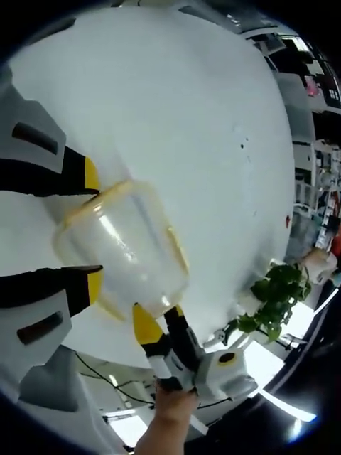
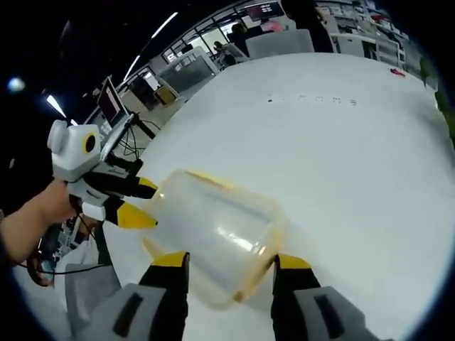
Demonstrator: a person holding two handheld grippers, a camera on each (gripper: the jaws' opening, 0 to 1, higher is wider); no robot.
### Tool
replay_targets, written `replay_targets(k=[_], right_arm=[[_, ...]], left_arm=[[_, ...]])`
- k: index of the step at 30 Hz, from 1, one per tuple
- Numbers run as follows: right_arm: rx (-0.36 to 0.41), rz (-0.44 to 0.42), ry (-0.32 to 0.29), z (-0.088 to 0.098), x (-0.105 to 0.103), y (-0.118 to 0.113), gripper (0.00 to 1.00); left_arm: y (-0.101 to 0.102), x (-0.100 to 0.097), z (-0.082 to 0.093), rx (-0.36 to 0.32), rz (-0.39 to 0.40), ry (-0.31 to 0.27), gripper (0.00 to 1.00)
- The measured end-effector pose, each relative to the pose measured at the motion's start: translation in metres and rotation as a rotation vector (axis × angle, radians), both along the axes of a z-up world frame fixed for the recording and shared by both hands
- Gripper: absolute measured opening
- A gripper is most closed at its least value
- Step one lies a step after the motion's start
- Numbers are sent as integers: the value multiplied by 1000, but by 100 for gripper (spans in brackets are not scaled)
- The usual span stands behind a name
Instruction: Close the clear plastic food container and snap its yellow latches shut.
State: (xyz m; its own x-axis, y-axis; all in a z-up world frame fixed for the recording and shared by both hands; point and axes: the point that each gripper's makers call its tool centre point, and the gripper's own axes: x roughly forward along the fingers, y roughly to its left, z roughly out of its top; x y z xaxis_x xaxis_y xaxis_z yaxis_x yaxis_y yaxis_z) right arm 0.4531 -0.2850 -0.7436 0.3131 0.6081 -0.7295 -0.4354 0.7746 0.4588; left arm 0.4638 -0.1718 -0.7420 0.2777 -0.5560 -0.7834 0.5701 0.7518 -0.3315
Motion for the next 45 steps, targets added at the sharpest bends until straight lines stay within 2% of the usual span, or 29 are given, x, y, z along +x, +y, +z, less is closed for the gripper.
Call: replay_targets(k=[2, 8, 10, 11, 15, 18, 24, 34, 45], right_arm=[[5, -3, -4, 0, 0, 0, 45], [-9, 37, 11, 1, -5, -1, 46], [-24, 63, 0, 1, -6, -2, 48], [-53, 95, -51, 3, -3, -5, 48], [-90, 180, -86, 6, -6, -8, 46], [-101, 192, -81, 5, -5, -11, 47], [-144, 253, -113, 8, -2, -18, 44], [-169, 306, -120, 9, -2, -21, 41], [-197, 397, -130, 9, -7, -22, 42]], left_arm=[[-1, 0, 2, -2, -5, 1, 37], [-3, 0, 6, 17, -50, -51, 39], [-2, -2, 7, 26, -67, -59, 41], [0, -3, 8, 35, -78, -61, 41], [5, -5, 10, 59, -119, -88, 43], [12, -3, 11, 79, -128, -95, 41], [16, -6, 16, 95, -180, -112, 42], [18, -7, 18, 131, -248, -135, 42], [20, -1, 23, 169, -311, -160, 41]])
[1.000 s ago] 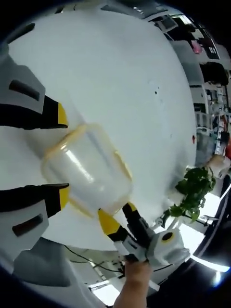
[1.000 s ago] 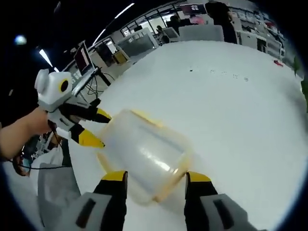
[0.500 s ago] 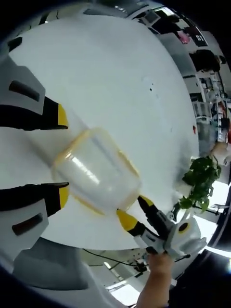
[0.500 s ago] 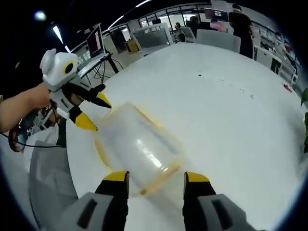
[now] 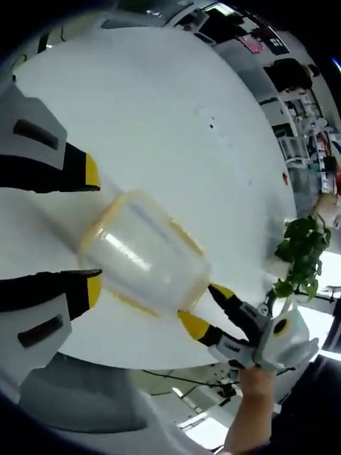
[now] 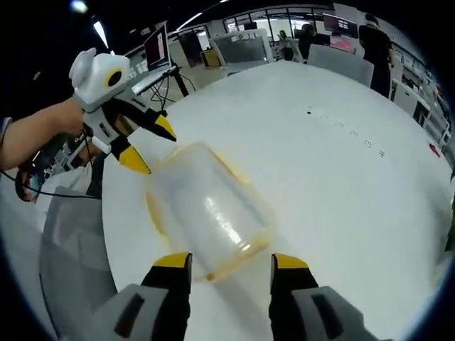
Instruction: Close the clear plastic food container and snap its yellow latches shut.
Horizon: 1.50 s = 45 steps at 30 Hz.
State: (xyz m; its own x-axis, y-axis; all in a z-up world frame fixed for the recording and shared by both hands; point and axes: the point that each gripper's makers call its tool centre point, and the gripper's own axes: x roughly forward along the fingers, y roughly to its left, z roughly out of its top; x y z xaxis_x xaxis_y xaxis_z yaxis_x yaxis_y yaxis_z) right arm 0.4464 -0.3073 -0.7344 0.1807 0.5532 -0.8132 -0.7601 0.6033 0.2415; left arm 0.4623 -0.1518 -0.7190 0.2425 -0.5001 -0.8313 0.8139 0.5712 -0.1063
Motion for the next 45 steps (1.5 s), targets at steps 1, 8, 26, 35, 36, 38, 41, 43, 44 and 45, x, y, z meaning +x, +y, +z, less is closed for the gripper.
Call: replay_targets(k=[1, 8, 26, 35, 36, 38, 41, 43, 44, 45], right_arm=[[-2, 4, 0, 0, 0, 0, 42], [-48, 69, -11, 1, 0, -4, 43], [-142, 278, -59, 6, -4, -6, 42], [-158, 350, -79, 8, -6, -3, 41], [-157, 356, -80, 8, -6, -2, 40], [-159, 376, -86, 8, -5, -2, 39], [-164, 390, -92, 10, -5, -1, 38], [-162, 401, -92, 12, -6, 0, 37], [-163, 413, -94, 12, -6, 1, 37], [-167, 417, -96, 12, -6, 1, 37]], left_arm=[[0, 0, 0, 5, -8, -3, 41], [-3, 2, 9, 20, -79, -39, 41], [-15, -2, 14, 115, -347, -86, 42], [-22, -5, 18, 137, -438, -108, 42], [-23, -5, 17, 137, -443, -110, 42], [-24, -4, 17, 141, -452, -113, 42], [-26, -5, 17, 147, -470, -119, 42], [-29, -6, 17, 144, -486, -122, 42], [-30, -7, 17, 146, -494, -123, 42], [-31, -7, 17, 149, -500, -125, 42]])
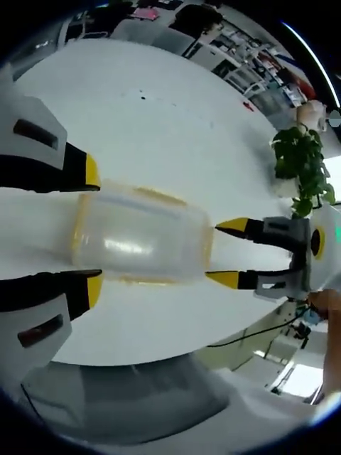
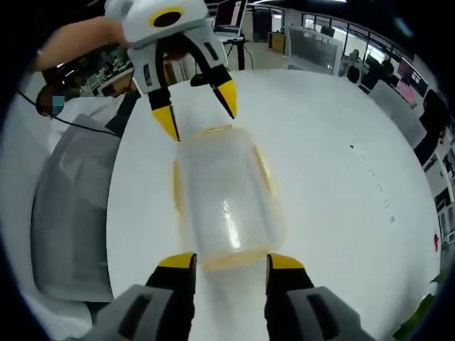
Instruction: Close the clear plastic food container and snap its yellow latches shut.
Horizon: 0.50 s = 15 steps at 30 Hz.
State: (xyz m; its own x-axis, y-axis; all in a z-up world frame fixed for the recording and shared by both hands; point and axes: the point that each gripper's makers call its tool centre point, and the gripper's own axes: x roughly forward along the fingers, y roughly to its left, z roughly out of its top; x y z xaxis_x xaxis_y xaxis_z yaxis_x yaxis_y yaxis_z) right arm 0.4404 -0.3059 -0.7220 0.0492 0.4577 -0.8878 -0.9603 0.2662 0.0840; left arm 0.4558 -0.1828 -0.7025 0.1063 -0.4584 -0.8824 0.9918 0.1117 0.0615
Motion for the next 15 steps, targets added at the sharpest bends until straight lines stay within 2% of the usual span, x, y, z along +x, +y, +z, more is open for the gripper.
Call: replay_targets(k=[8, 15], right_arm=[[23, 18, 8, 2, 0, 11, 35], [48, 29, 2, 4, 3, 26, 35]], left_arm=[[-8, 3, 0, 5, -27, -14, 40], [-22, 2, 2, -7, -52, -23, 40]])
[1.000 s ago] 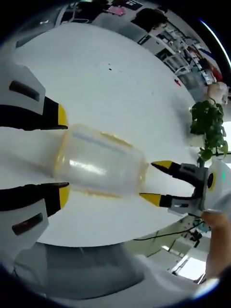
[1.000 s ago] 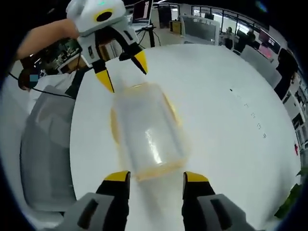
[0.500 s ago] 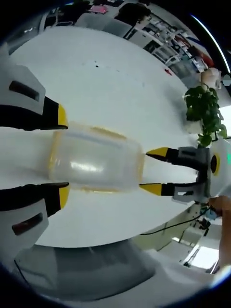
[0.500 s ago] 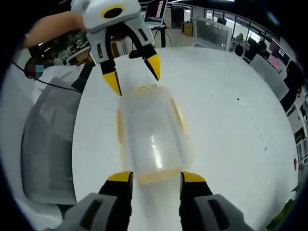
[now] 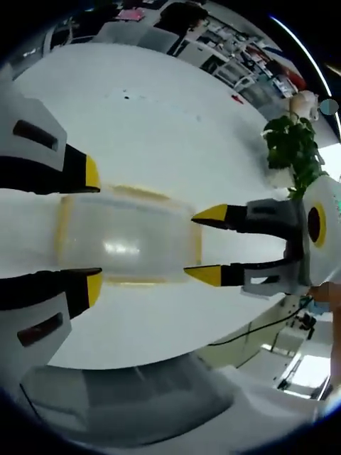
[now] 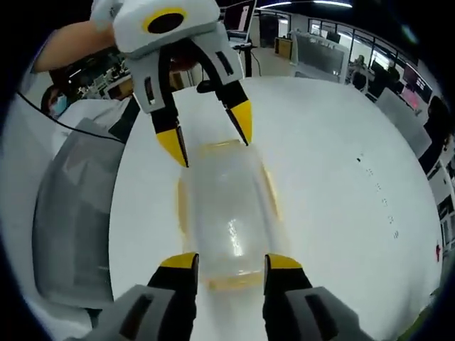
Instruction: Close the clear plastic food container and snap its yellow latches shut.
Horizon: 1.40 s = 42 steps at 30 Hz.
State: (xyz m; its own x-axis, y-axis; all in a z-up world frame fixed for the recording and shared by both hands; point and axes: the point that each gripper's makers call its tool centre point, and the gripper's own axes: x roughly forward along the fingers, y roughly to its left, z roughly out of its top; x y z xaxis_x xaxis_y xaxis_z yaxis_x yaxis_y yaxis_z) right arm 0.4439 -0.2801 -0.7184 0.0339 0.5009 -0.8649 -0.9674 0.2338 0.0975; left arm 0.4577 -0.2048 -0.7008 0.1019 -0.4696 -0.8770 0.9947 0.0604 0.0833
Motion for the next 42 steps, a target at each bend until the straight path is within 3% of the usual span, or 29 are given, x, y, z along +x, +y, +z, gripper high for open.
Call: replay_targets(k=[17, 26, 42], right_arm=[[48, 63, -28, 2, 6, 39, 33], [47, 61, -34, -2, 12, 38, 33], [39, 63, -51, -2, 27, 34, 33]], left_arm=[[-23, 0, -2, -19, -20, 1, 38], [-24, 1, -4, -20, -17, 2, 37], [-27, -18, -13, -12, -31, 13, 39]])
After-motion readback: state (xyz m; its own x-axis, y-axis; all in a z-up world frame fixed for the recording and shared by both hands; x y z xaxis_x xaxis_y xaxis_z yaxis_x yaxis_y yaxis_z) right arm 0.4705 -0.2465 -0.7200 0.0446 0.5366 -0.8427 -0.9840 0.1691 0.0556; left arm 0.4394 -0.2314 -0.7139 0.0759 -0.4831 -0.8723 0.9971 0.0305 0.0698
